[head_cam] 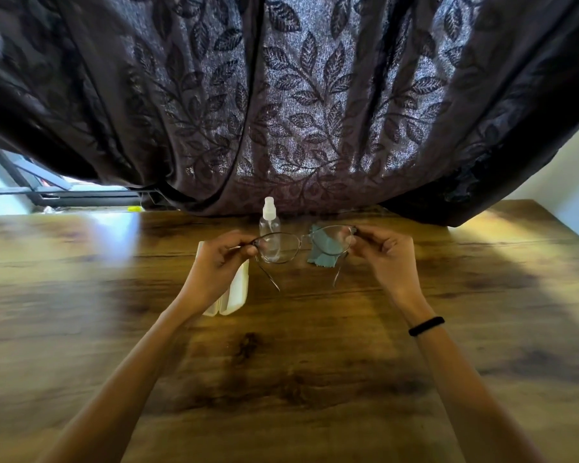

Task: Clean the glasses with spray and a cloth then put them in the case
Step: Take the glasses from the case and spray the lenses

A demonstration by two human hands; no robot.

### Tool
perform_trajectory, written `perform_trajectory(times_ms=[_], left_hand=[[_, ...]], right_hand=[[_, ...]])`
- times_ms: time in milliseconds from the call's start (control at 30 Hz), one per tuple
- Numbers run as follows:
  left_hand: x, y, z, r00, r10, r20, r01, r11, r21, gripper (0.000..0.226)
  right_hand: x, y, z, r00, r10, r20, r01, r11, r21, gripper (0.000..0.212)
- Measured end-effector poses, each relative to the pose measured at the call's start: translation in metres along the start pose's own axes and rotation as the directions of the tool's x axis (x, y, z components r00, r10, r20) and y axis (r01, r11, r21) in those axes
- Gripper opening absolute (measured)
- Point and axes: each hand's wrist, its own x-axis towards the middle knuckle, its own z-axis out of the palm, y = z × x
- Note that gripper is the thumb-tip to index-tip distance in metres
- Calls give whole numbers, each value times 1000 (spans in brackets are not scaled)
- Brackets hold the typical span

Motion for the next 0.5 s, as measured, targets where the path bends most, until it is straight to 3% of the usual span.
perform_trajectory(times_ms=[200,367,500], left_hand=[[-2,-2,0,989,76,-124,-67,995,74,23],[-10,-4,0,965,122,-234,-79,980,184,19],[-12,-6,-11,940,134,-313,-84,982,168,22]], right_hand=[[6,-1,0,997,6,71,-4,1000,-18,23],[17,-3,-9,976,57,212,-45,997,-64,27],[33,3,-10,991,54,126,-45,996,-77,21]])
